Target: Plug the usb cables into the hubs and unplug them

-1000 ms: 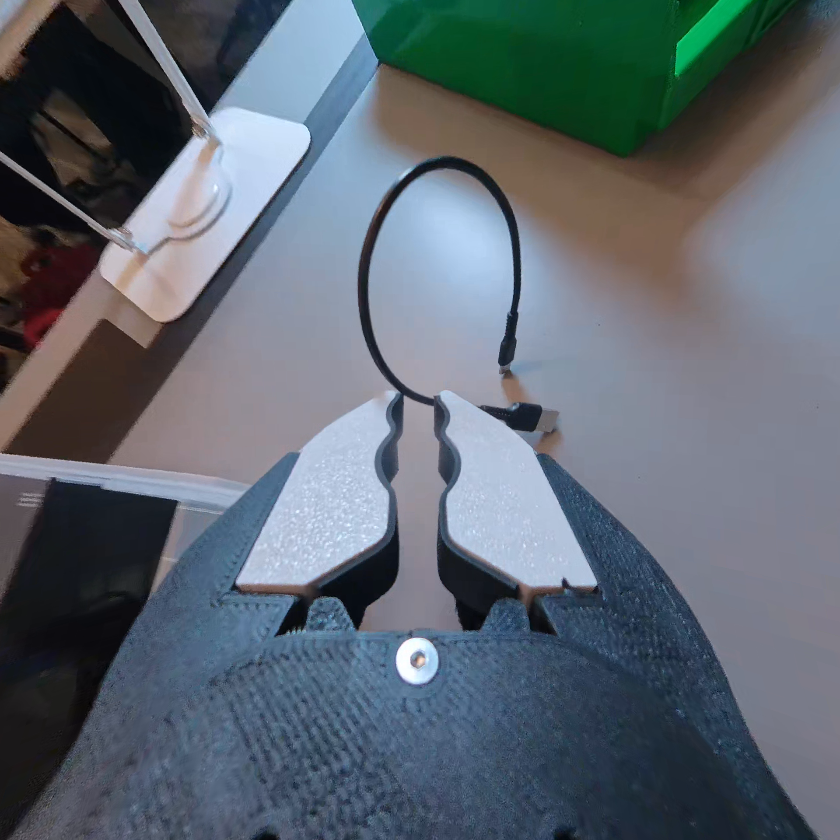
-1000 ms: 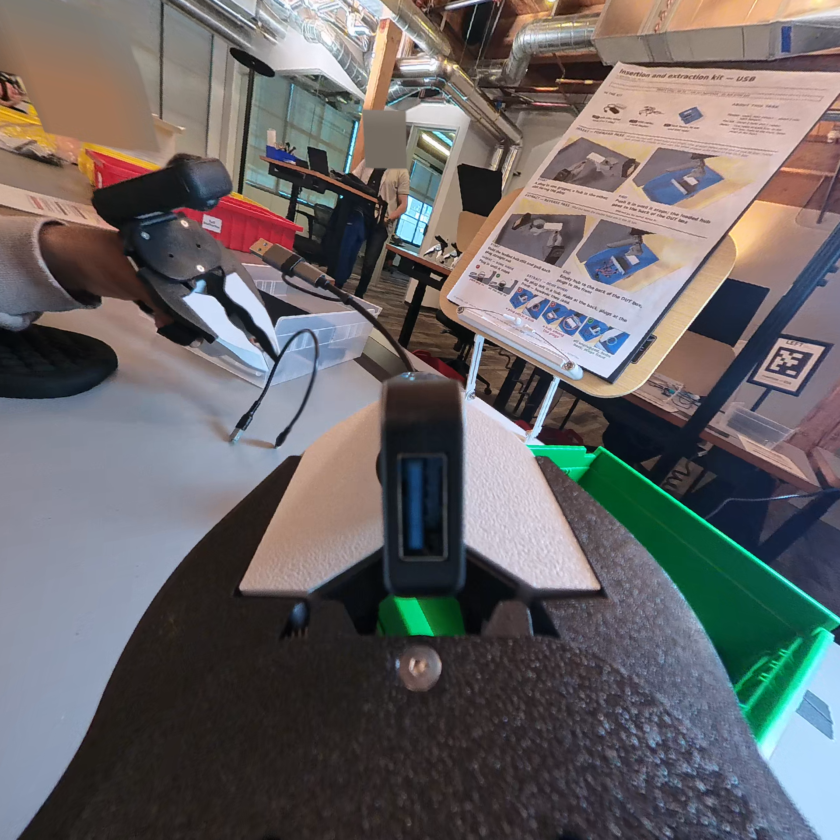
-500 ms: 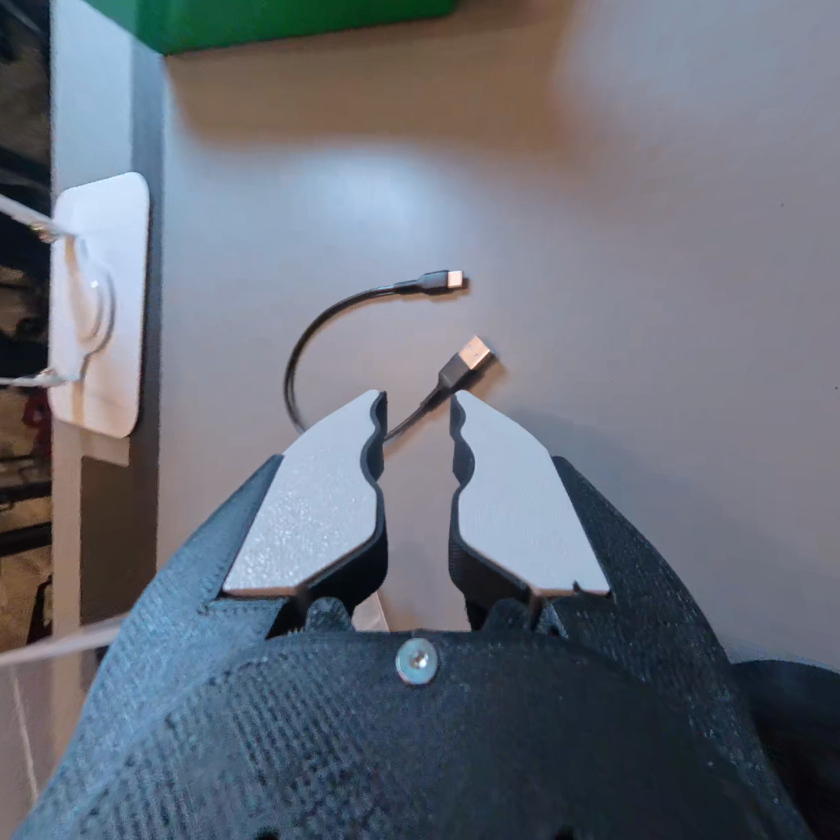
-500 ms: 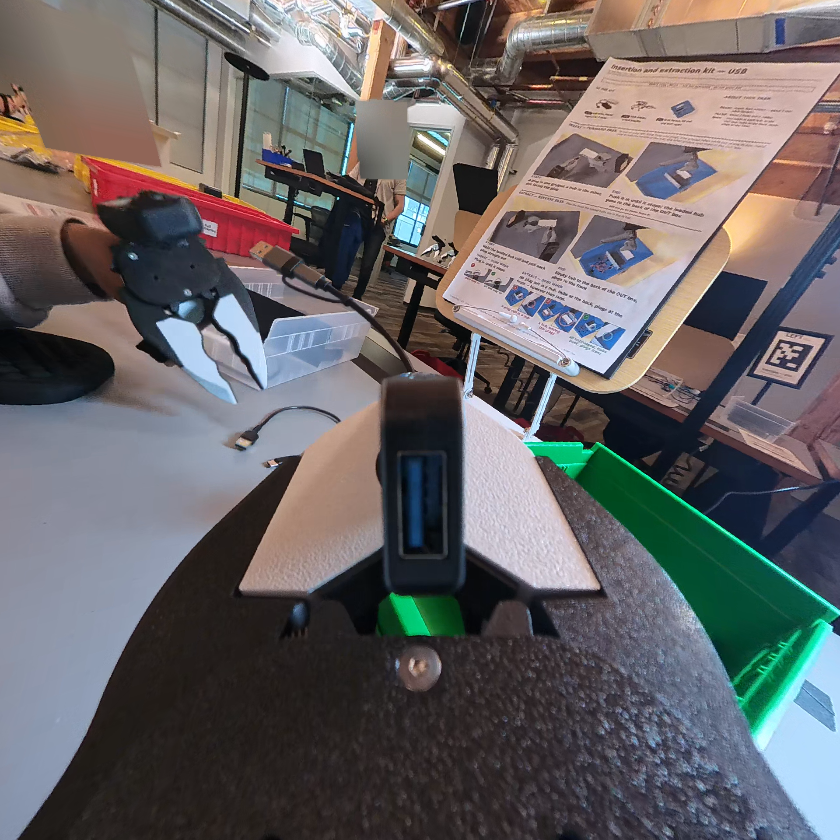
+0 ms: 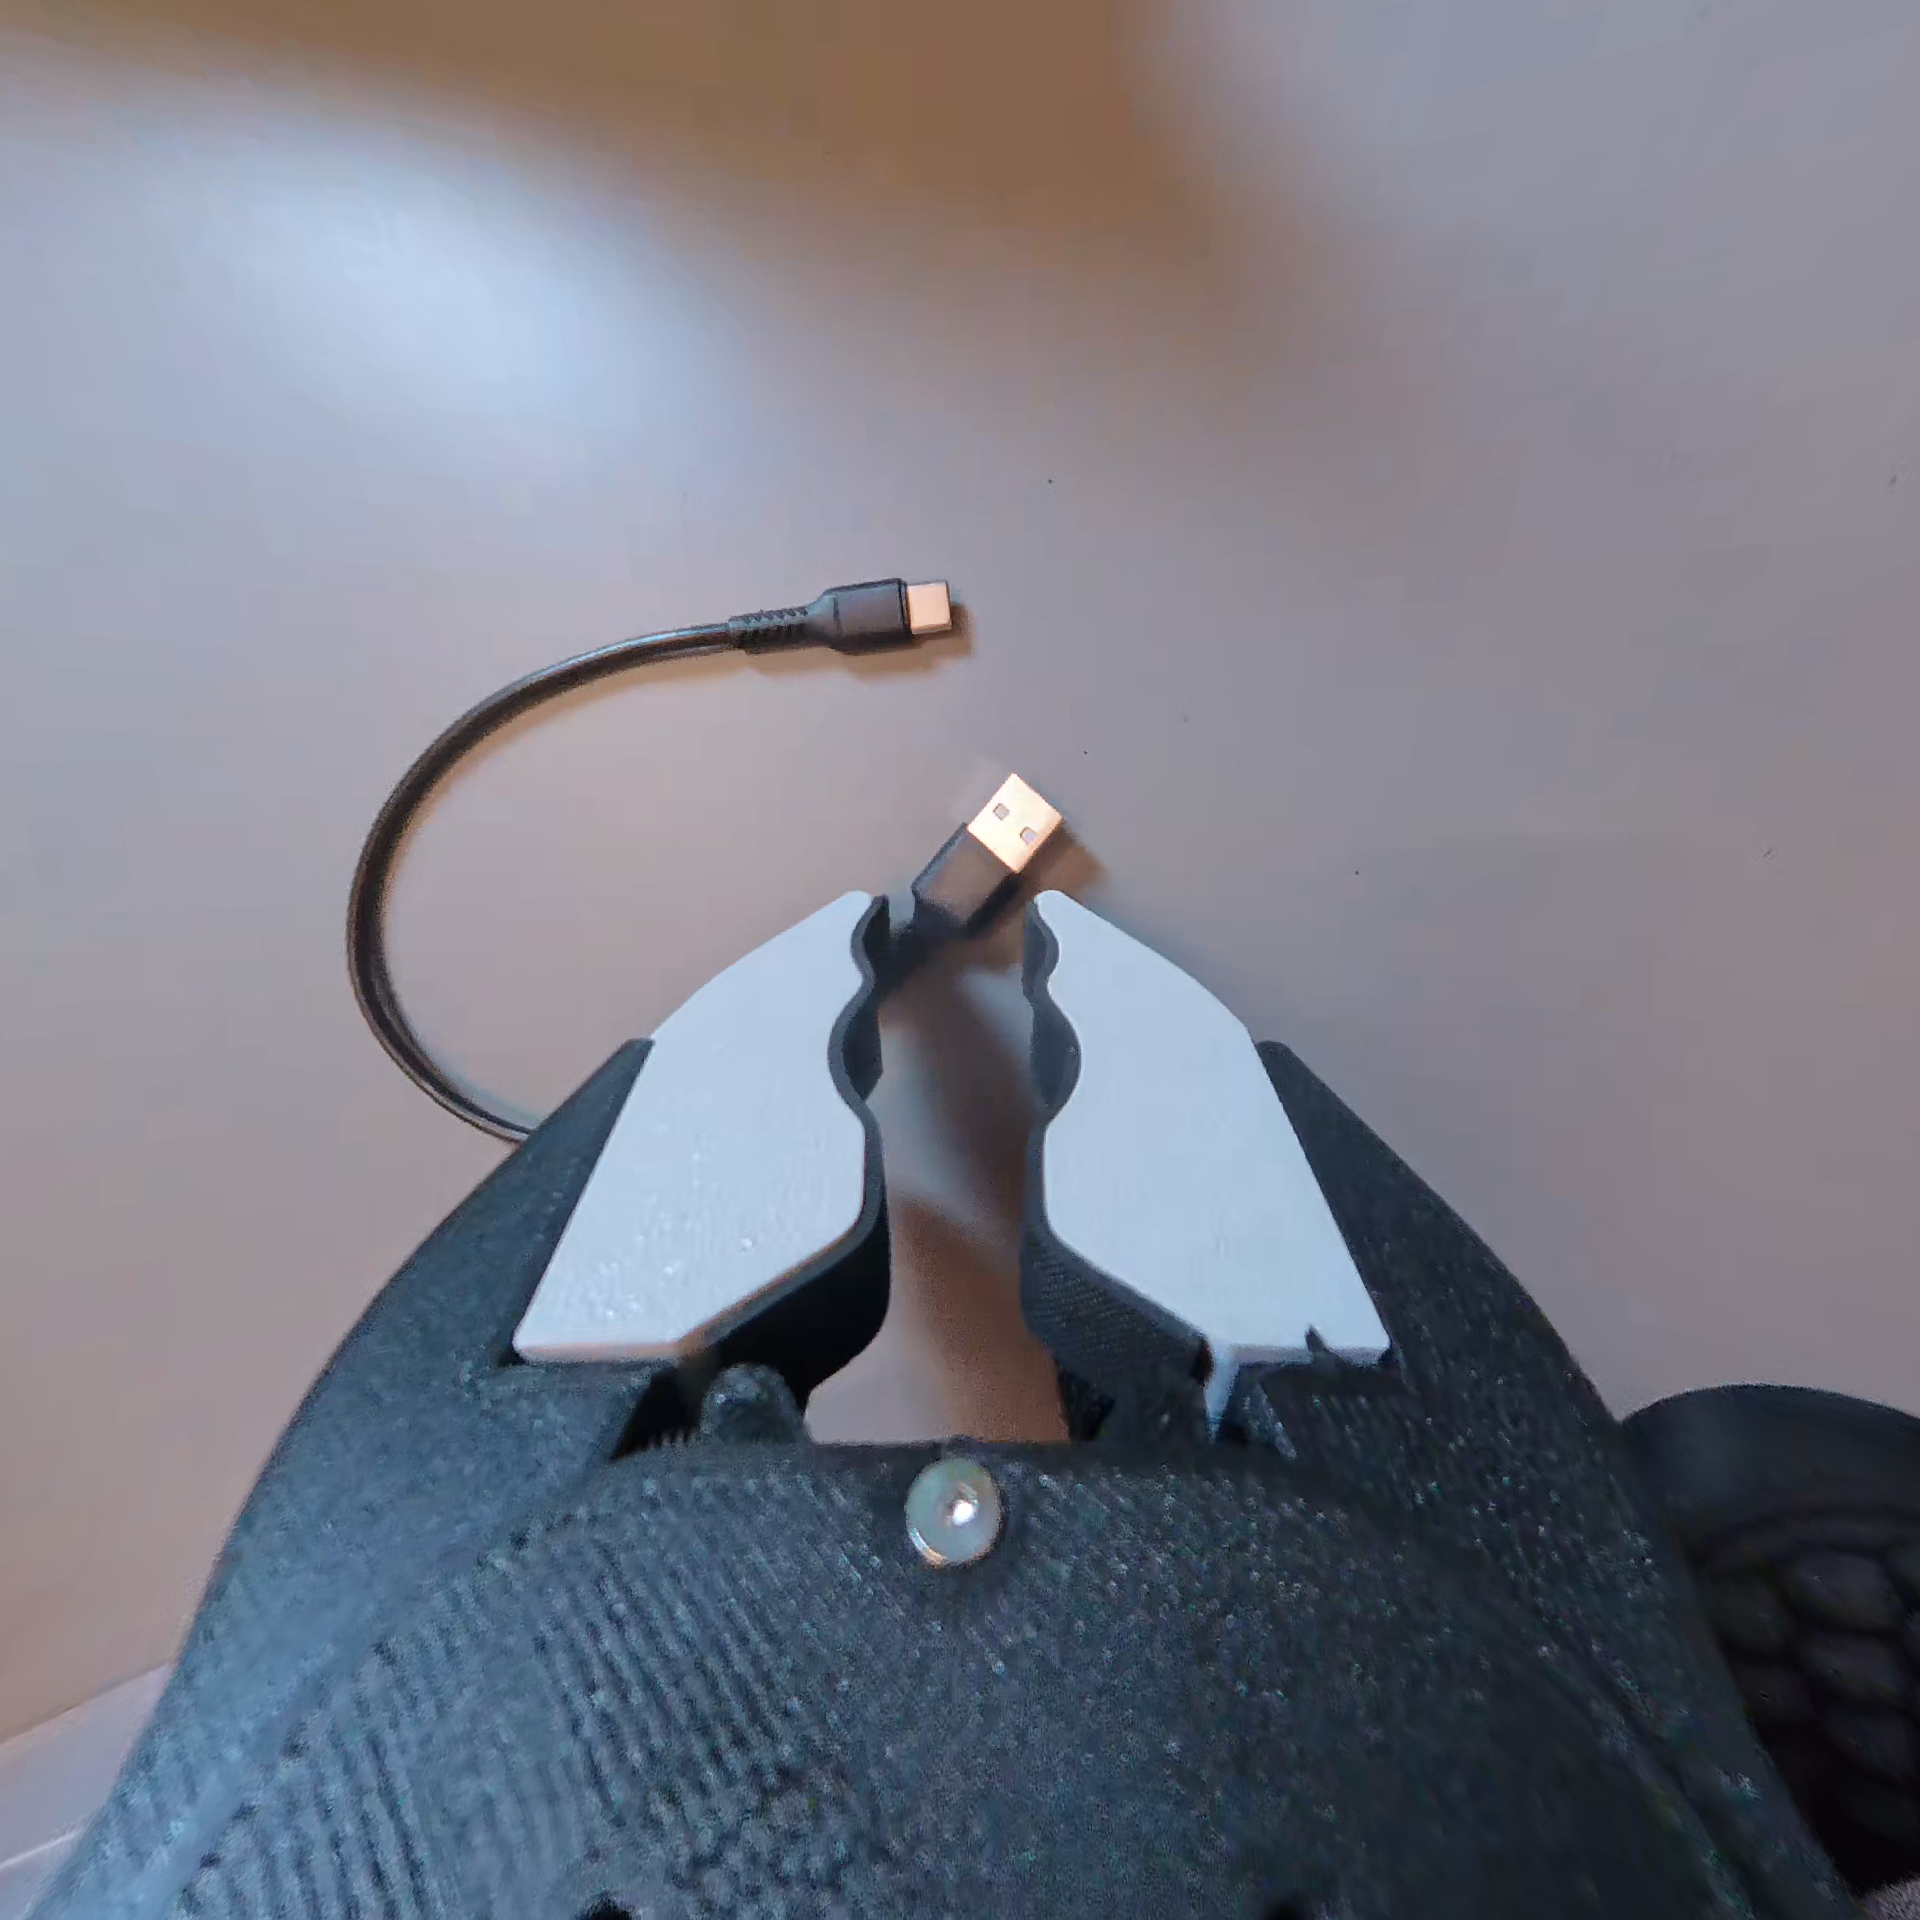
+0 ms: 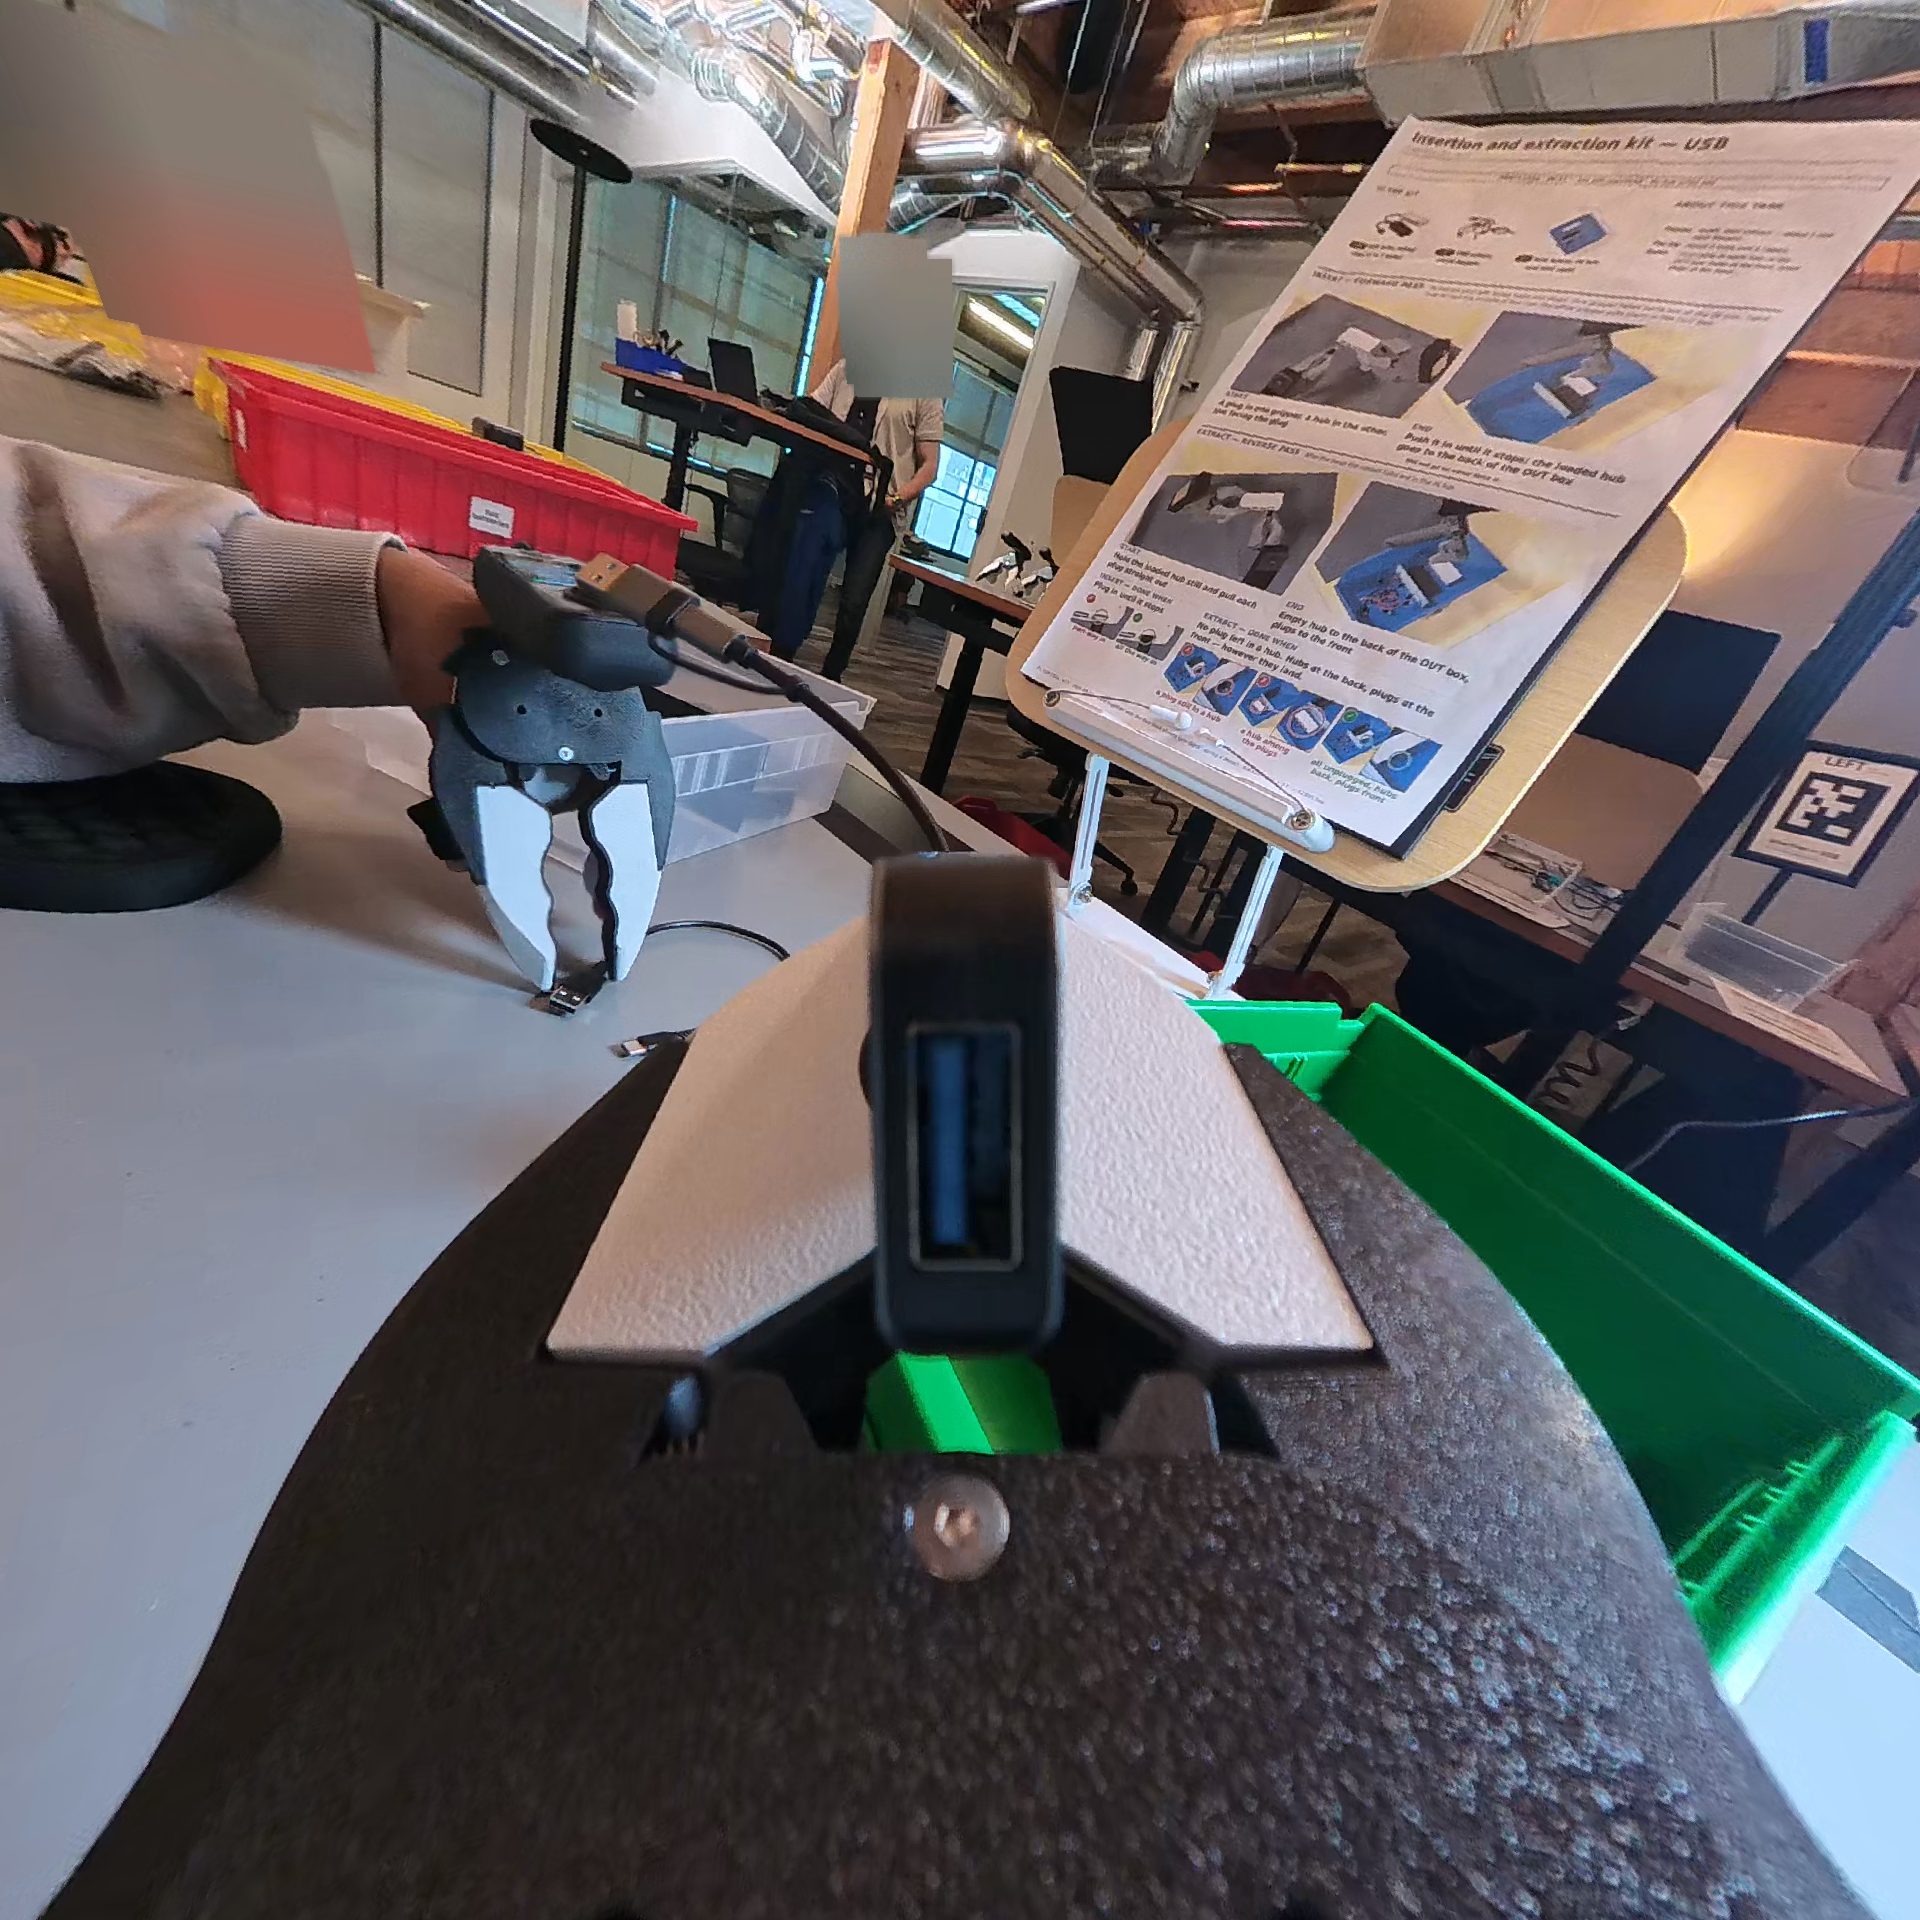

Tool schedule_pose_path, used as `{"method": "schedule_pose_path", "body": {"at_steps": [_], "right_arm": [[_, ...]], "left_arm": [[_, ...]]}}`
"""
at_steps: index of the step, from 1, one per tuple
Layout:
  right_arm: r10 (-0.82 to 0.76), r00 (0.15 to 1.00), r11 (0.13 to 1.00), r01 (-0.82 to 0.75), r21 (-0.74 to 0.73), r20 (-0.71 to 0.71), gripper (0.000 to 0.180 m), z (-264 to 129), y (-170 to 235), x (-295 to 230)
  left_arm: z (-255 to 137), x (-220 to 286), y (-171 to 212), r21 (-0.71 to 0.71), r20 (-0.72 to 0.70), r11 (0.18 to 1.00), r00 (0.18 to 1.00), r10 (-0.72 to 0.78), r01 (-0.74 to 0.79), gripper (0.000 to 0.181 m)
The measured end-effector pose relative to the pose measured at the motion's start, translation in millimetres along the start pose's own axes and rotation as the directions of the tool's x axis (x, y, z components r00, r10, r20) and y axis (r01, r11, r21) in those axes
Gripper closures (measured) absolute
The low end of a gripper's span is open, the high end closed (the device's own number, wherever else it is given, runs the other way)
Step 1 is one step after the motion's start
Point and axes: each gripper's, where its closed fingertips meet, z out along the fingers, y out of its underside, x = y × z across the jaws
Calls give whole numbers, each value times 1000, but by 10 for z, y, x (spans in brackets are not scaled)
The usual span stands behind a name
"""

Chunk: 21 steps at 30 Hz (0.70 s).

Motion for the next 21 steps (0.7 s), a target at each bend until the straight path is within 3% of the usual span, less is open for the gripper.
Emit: {"method": "schedule_pose_path", "body": {"at_steps": [4,9,13,17,21], "right_arm": [[0,1000,1000,-1,19,28,168,11,-20,-61],[-42,998,999,41,22,49,167,20,-33,-139],[-91,994,996,92,-13,64,168,48,30,-201],[-83,994,997,83,-5,71,168,50,16,-215],[-65,996,998,65,7,63,168,36,-4,-180]], "left_arm": [[3,29,6,35,-36,996,996,-79,80,161],[-12,153,12,-3,5,999,999,-42,42,167],[8,525,-132,21,-65,995,993,-96,98,167],[5,931,-291,98,-131,995,991,-3,16,158],[-1,951,-230,85,-94,993,992,90,-82,151]]}}
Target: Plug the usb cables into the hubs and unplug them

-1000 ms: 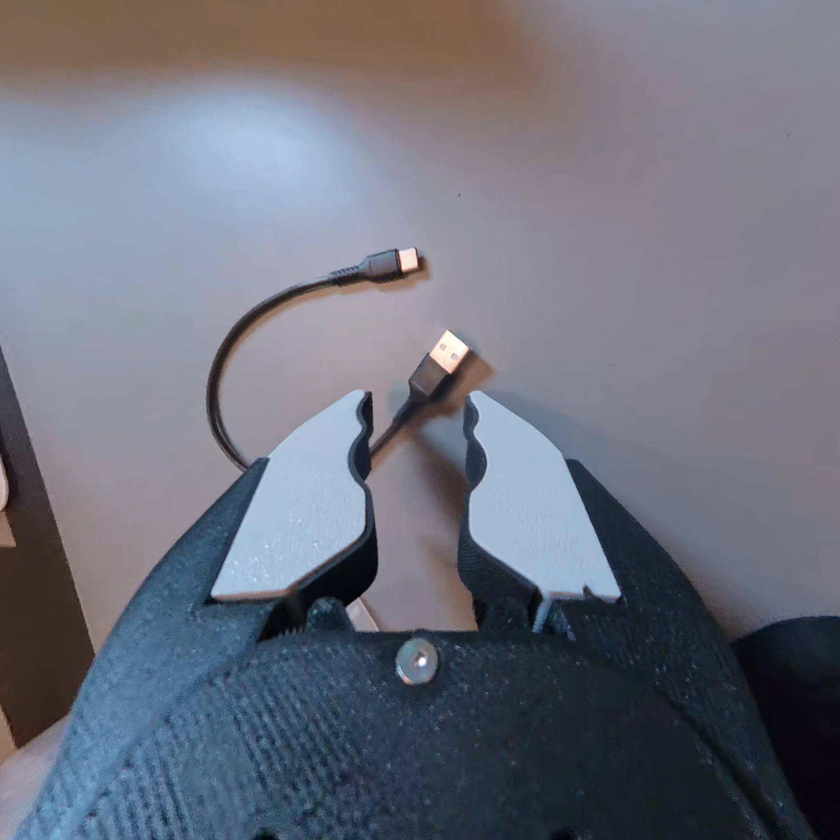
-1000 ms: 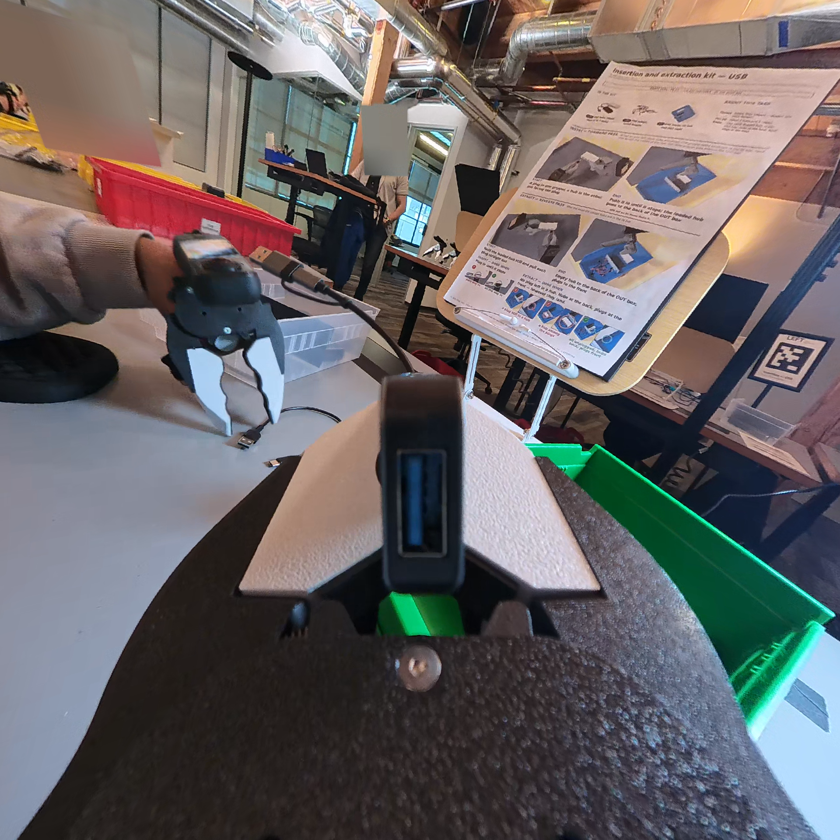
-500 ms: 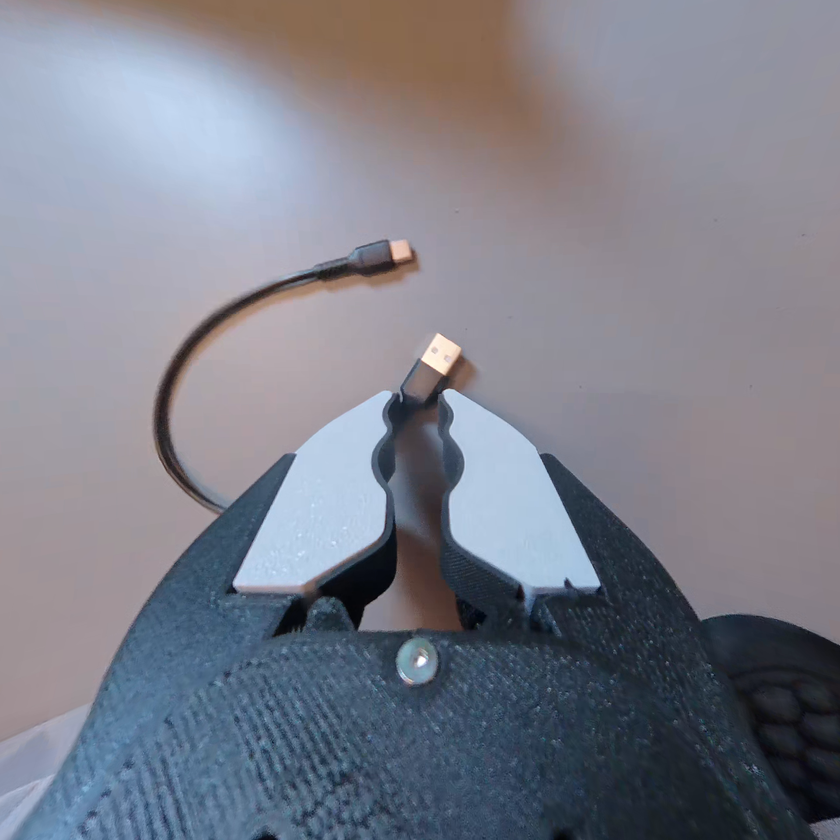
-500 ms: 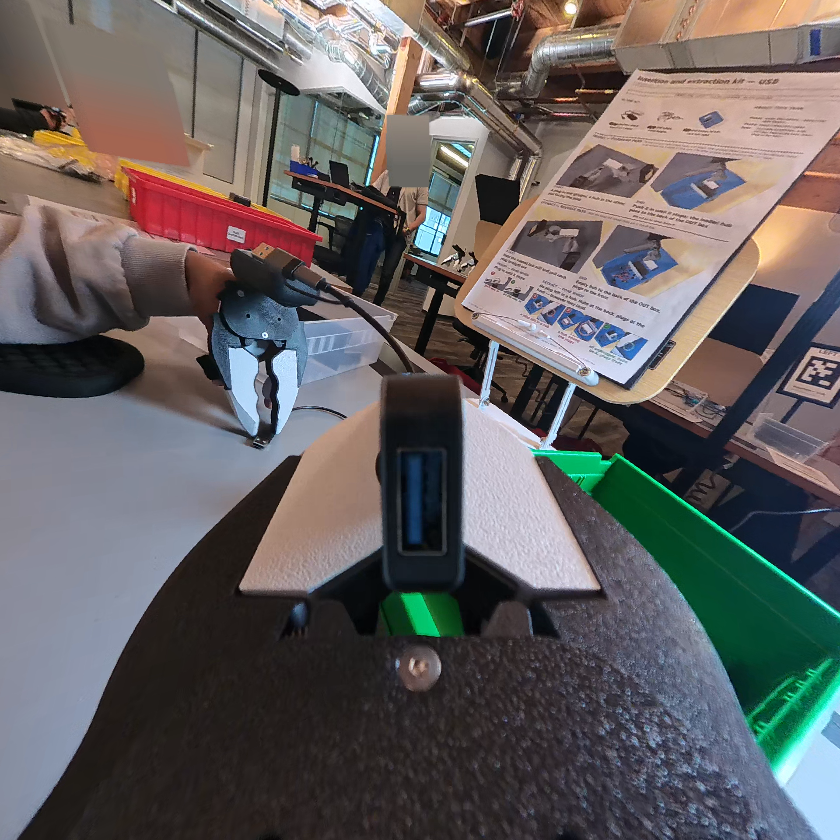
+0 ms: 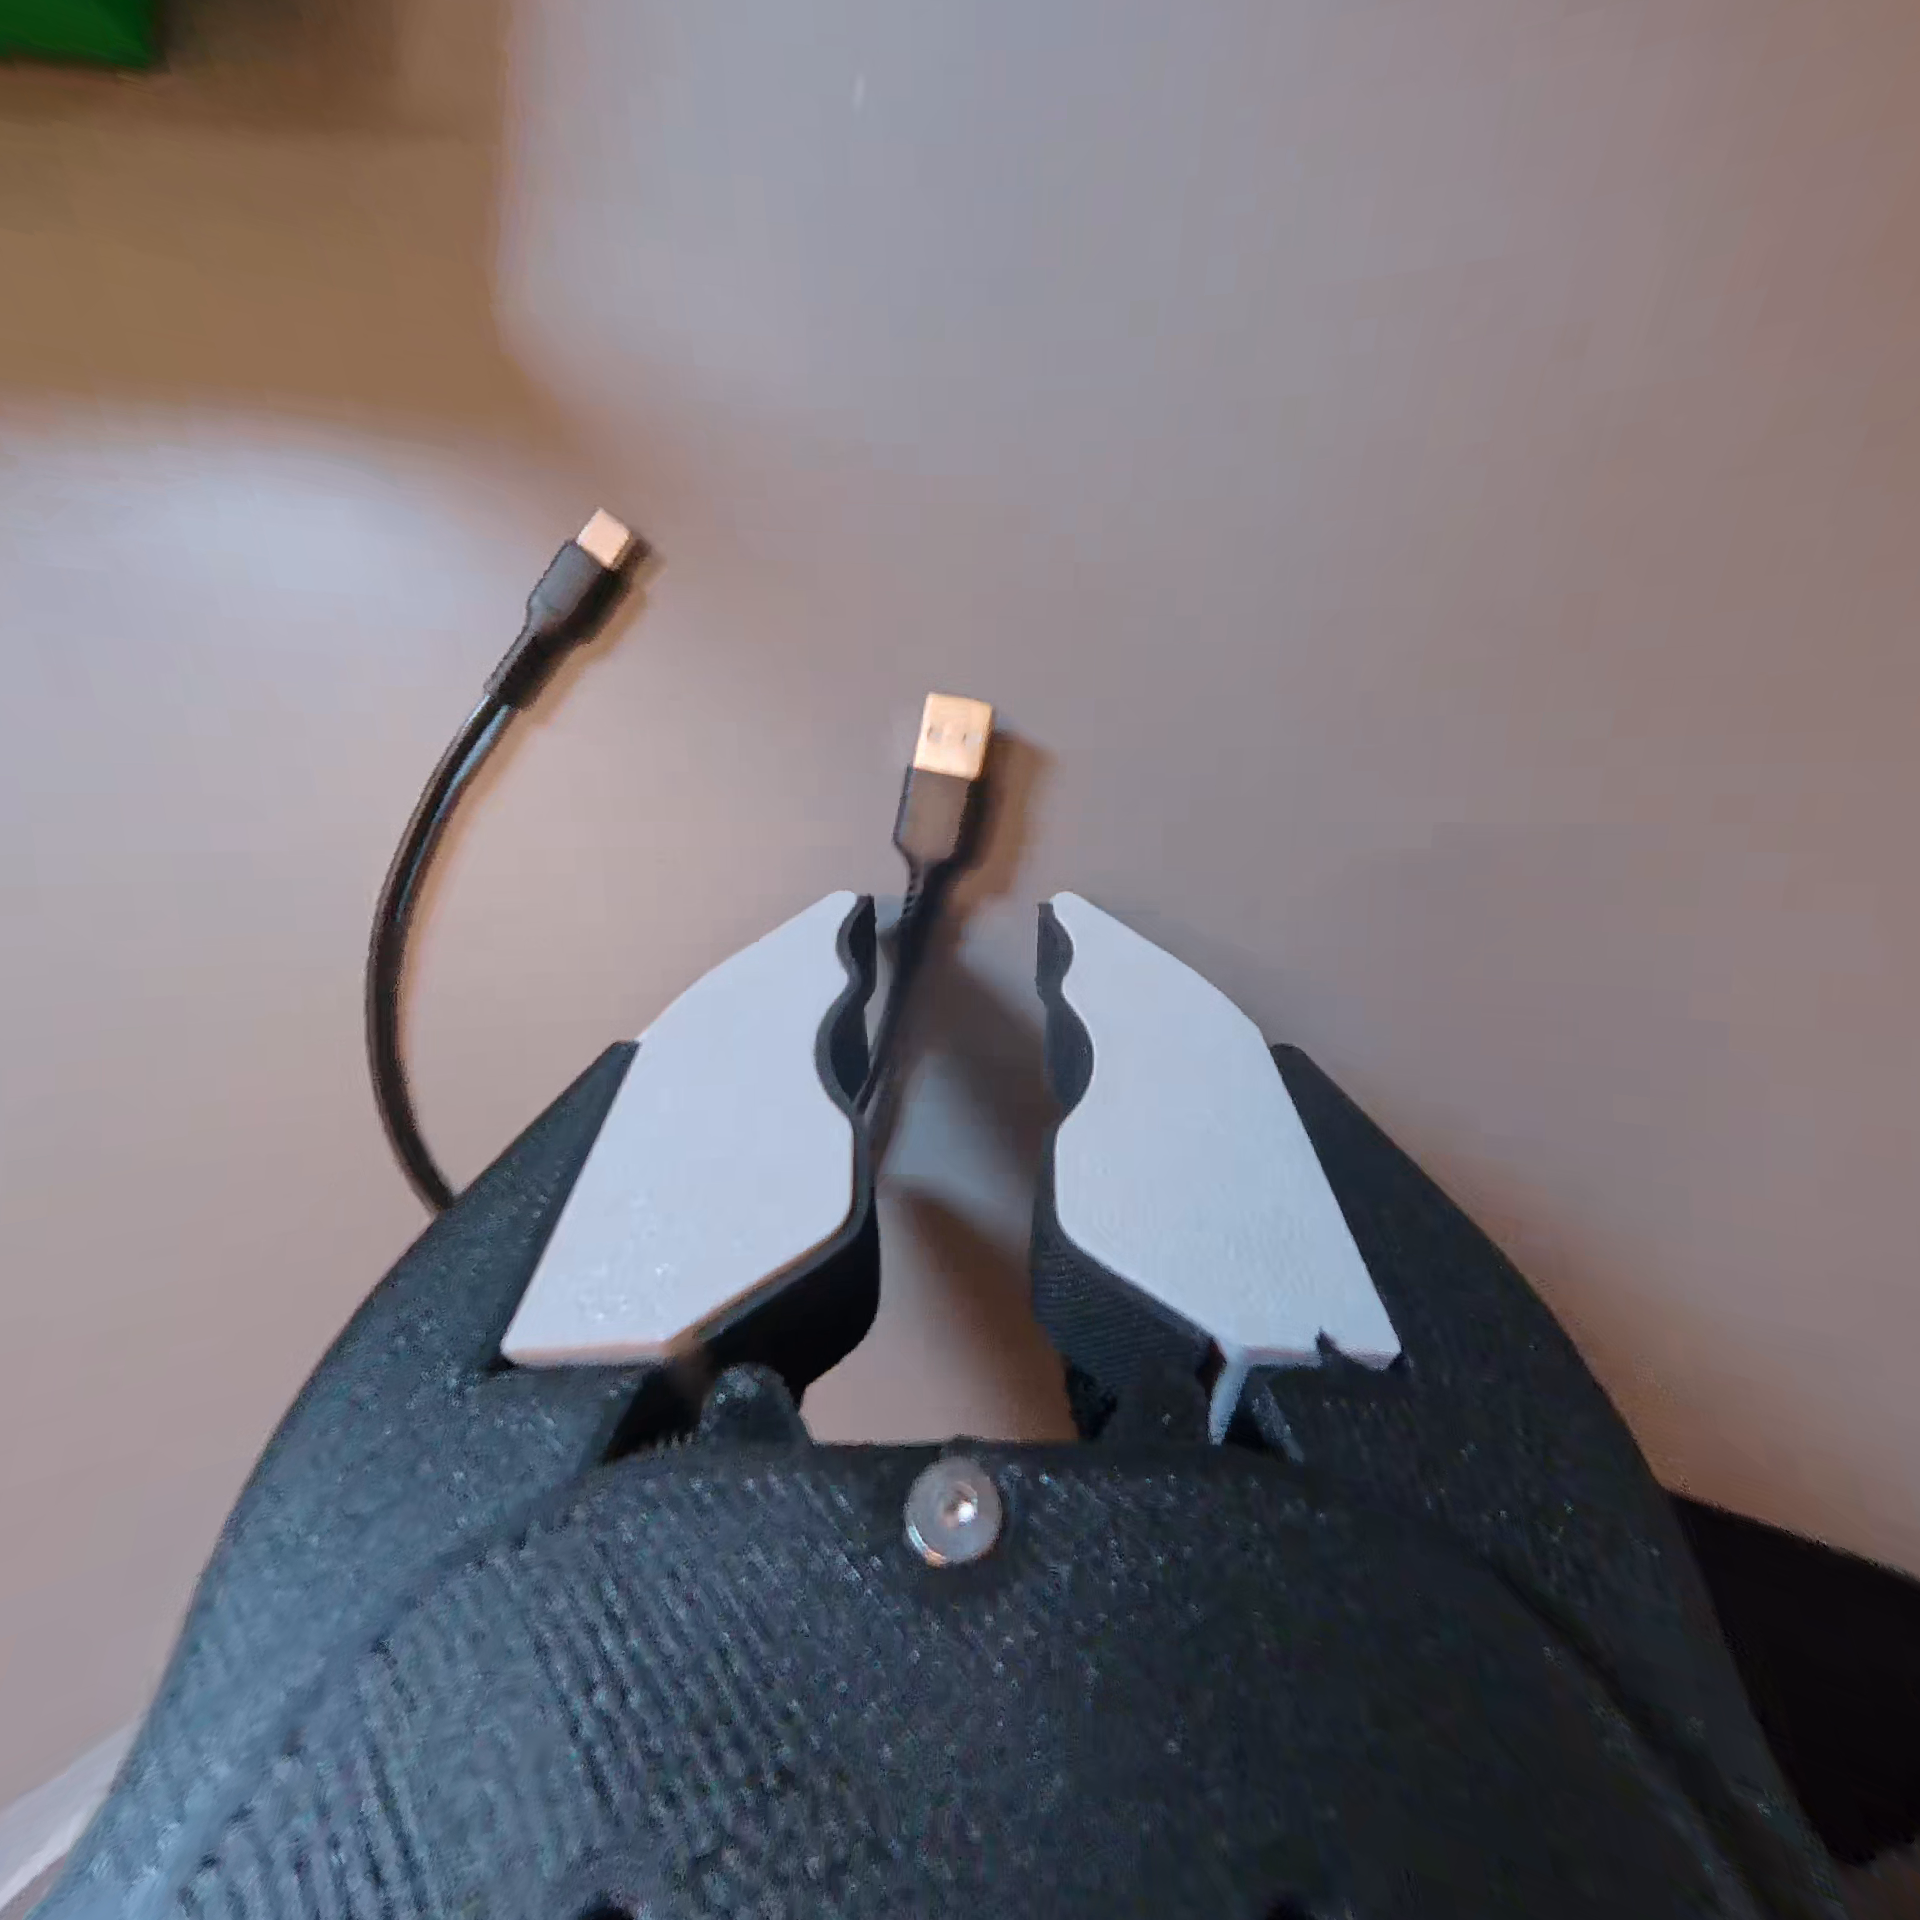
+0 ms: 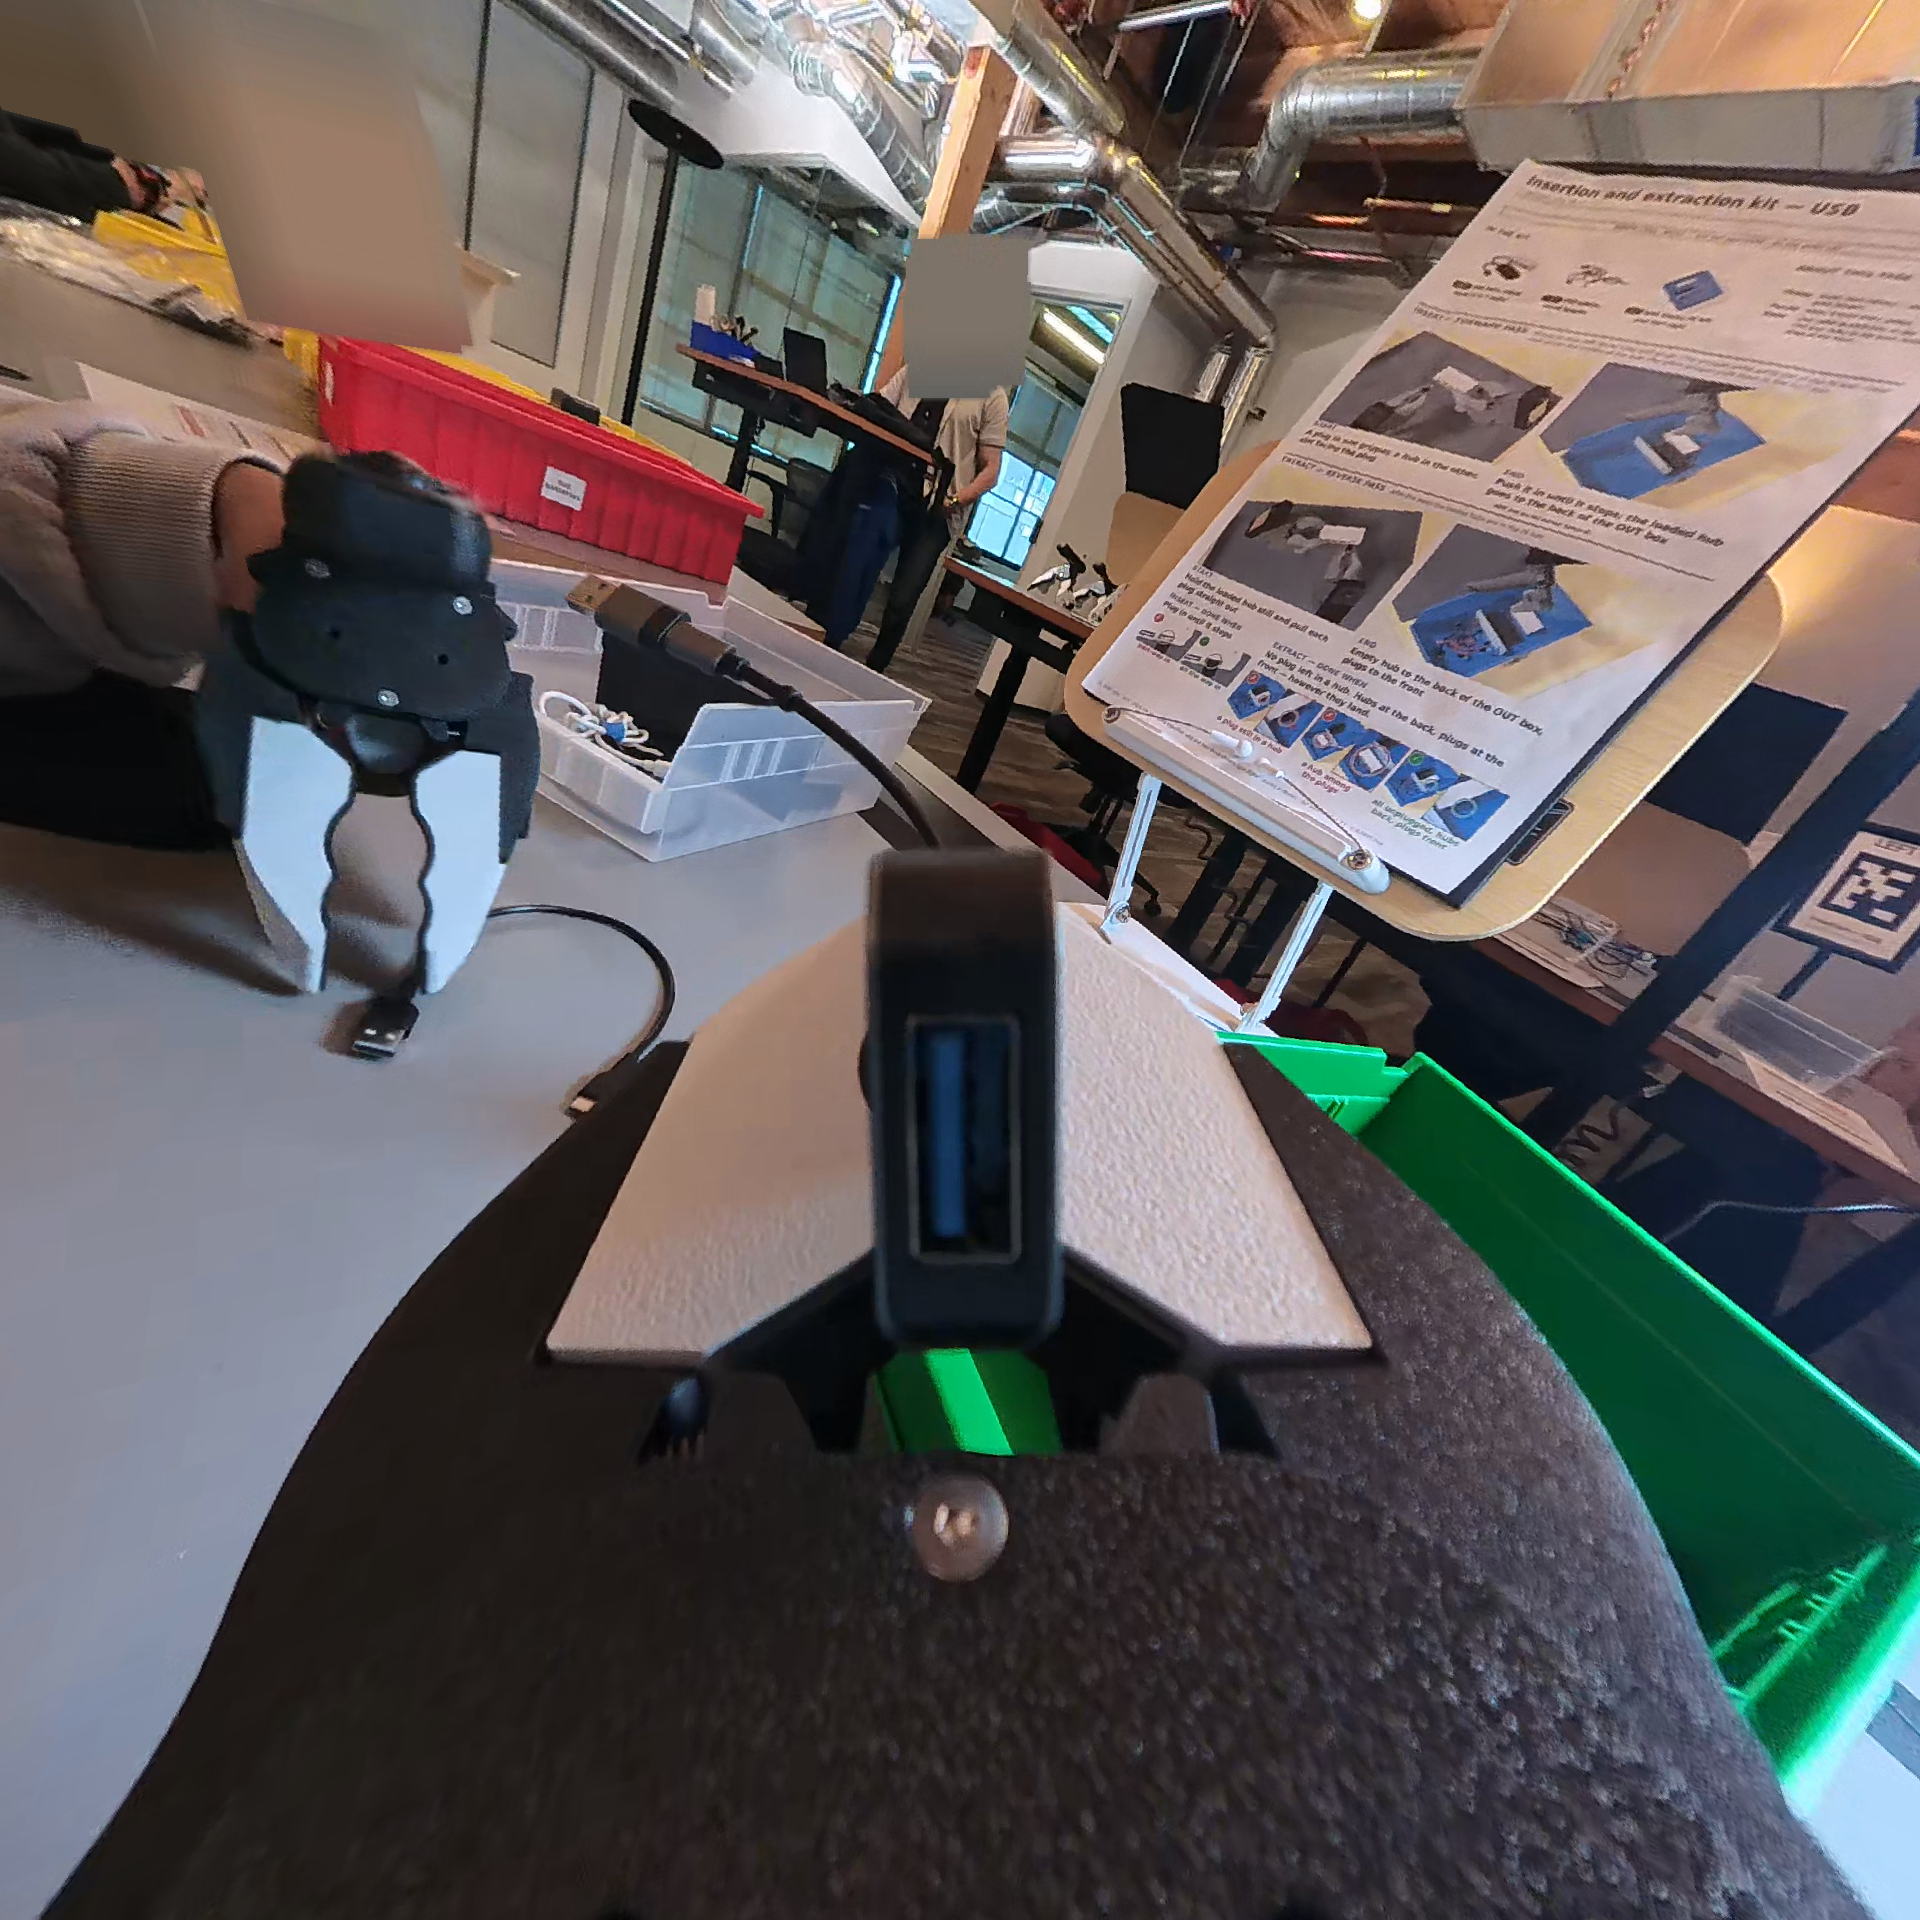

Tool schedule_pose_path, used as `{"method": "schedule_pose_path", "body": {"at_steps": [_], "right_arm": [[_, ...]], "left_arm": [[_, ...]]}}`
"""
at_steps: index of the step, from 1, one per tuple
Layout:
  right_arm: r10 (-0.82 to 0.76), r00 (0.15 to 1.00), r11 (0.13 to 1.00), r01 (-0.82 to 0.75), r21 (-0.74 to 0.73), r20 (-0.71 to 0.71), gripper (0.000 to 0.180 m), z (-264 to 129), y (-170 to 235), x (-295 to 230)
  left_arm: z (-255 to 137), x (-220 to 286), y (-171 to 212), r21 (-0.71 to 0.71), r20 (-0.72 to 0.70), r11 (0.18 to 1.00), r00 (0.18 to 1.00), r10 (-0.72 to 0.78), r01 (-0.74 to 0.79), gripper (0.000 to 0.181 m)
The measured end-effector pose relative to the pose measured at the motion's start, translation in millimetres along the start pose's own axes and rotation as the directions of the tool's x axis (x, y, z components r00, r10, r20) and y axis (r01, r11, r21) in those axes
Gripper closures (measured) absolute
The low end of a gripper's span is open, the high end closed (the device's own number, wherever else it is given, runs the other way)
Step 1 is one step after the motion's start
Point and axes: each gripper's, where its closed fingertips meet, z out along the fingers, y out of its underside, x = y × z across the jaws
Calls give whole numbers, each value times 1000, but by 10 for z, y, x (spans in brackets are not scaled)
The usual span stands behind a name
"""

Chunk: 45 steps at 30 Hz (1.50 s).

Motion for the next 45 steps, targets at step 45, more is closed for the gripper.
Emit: {"method": "schedule_pose_path", "body": {"at_steps": [45], "right_arm": [[-709,667,604,742,-292,228,167,320,564,-789]], "left_arm": [[-264,-259,-1207,172,9,973,987,-159,155,174]]}}
